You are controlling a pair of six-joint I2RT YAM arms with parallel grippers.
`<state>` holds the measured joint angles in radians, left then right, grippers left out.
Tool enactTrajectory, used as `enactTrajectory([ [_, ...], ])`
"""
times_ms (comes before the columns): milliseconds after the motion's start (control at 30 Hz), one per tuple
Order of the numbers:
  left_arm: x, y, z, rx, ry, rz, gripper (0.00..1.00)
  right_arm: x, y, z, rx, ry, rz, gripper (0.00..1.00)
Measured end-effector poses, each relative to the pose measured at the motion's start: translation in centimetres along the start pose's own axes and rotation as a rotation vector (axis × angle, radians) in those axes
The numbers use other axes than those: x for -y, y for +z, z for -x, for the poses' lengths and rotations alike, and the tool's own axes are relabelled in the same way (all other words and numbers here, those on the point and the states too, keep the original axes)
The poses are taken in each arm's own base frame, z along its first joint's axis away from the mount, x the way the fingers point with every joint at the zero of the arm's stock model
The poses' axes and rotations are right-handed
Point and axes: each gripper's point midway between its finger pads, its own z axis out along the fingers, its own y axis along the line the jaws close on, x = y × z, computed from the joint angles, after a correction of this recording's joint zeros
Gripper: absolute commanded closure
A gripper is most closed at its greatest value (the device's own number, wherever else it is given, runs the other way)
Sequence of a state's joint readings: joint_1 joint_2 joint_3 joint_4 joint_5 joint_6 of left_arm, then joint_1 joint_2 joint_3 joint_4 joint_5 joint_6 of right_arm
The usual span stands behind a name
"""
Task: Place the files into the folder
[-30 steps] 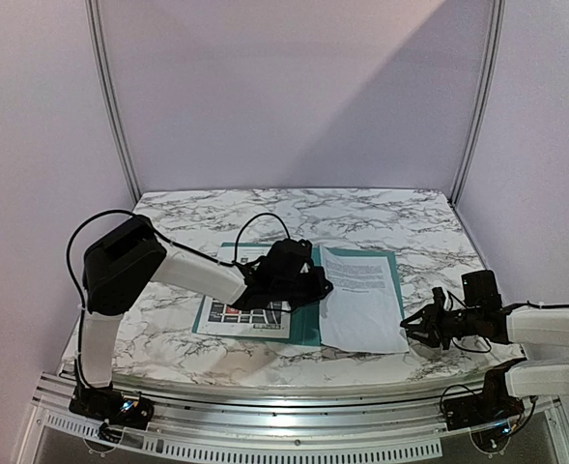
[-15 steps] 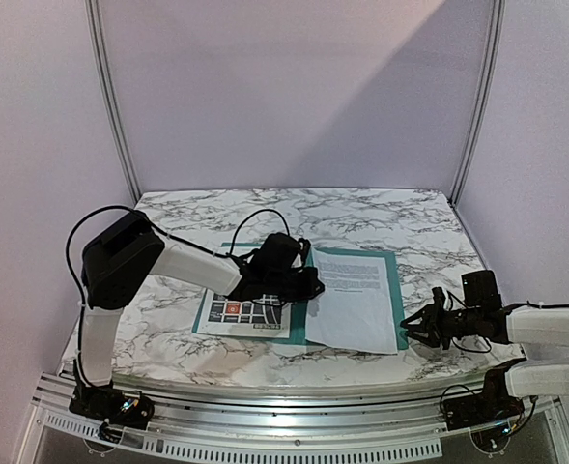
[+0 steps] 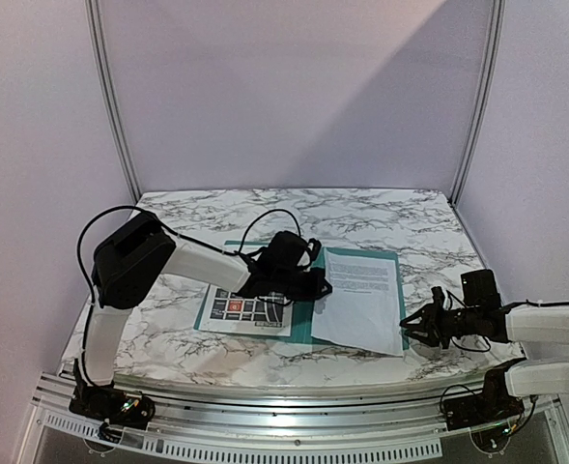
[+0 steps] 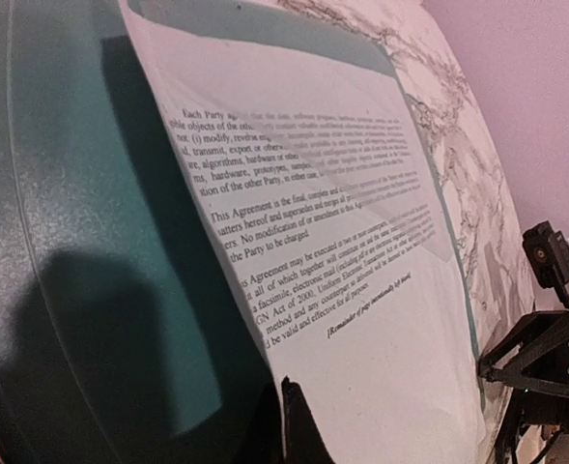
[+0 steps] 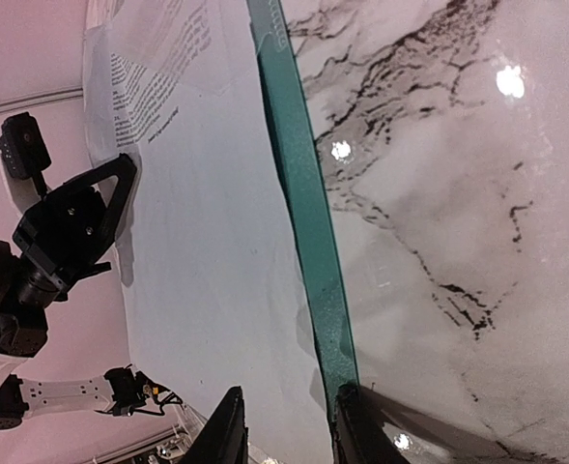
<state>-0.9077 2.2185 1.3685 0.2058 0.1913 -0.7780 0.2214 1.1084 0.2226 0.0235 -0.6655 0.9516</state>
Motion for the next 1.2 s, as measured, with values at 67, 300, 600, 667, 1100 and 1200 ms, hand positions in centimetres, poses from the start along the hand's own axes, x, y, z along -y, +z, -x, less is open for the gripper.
enactTrajectory([
  [67,0.0,0.0,0.2,-0.001,0.004,0.003,1.00,0.0,0.0,0.0,0.000,0.000,0.000,0.69],
  [300,-0.6,0.0,0.5,0.006,-0.025,0.022,1.00,-0.1,0.1,0.1,-0.005,0.002,0.001,0.69],
  [600,-1.3,-0.1,1.3,0.041,-0.077,0.050,1.00,-0.1,0.2,0.2,-0.005,0.002,0.001,0.69],
  [667,-1.3,-0.1,1.5,0.053,-0.092,0.053,1.00,-0.1,0.2,0.2,-0.004,0.002,0.001,0.69],
  [1100,0.7,1.8,3.8,0.093,-0.103,0.003,1.00,-0.2,0.3,0.3,-0.002,-0.001,0.005,0.70],
  [1200,1.0,2.3,3.8,0.082,-0.075,0.011,1.00,-0.2,0.3,0.3,-0.003,-0.001,0.005,0.70],
])
